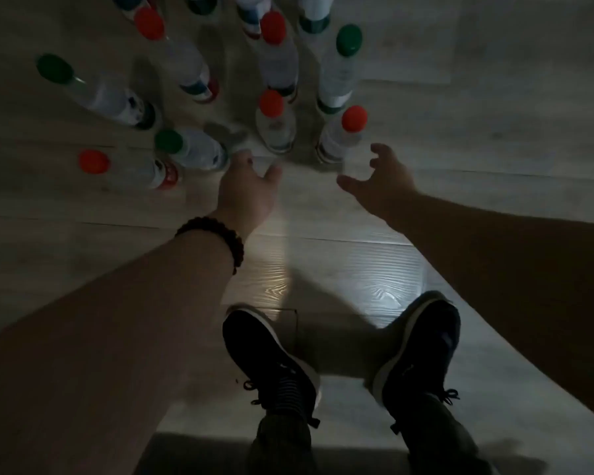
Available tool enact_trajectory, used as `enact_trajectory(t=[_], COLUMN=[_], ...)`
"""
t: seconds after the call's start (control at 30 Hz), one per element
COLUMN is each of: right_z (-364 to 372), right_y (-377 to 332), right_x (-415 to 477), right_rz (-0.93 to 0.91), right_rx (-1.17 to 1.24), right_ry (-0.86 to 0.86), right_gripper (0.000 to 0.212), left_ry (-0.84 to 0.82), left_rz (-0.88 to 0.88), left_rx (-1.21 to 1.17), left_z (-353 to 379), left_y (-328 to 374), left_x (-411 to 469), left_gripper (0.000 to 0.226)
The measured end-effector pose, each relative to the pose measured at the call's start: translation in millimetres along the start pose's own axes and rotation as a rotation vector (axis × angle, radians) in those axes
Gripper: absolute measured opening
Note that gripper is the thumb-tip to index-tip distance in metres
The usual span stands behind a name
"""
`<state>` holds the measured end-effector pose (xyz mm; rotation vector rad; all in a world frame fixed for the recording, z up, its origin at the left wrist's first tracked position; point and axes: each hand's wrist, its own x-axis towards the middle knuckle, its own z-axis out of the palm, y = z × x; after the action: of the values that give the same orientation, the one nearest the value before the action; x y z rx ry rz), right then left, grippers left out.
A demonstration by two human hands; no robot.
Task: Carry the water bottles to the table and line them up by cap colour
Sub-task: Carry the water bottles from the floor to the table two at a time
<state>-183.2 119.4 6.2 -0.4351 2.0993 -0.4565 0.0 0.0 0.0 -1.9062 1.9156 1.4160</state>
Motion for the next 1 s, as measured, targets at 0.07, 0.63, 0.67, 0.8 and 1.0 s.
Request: enact_trajectory(t=[0.07, 0.63, 0.67, 0.8, 1.0], right_z=[2, 13, 11, -1, -29], right_y=[1, -20, -19, -17, -21], right_x=[12, 43, 41, 24, -42], right_rz=[-0.058, -0.343, -0.345, -0.374, -0.392], right_rx=[-0.018, 0.07, 0.052, -0.033, -0.17], right_ry=[0.02, 0.143, 0.141, 0.109, 0.022], right_gripper=[0.099, 0.071, 0.071, 0.074, 0.074], left_ry=[0.032, 0.028, 0.042, 0.068, 0.038], left_rz=[0.008, 0.297, 0.287, 0.34, 0.304], left_rx=[-0.047, -0.021, -0.023, -0.025, -0.048], left_z=[4, 5, 6, 5, -14], left_y=[0, 25, 24, 20, 14], left_x=[13, 58, 55, 35, -32], left_gripper=[0.077, 0.062, 0.064, 0.07, 0.072])
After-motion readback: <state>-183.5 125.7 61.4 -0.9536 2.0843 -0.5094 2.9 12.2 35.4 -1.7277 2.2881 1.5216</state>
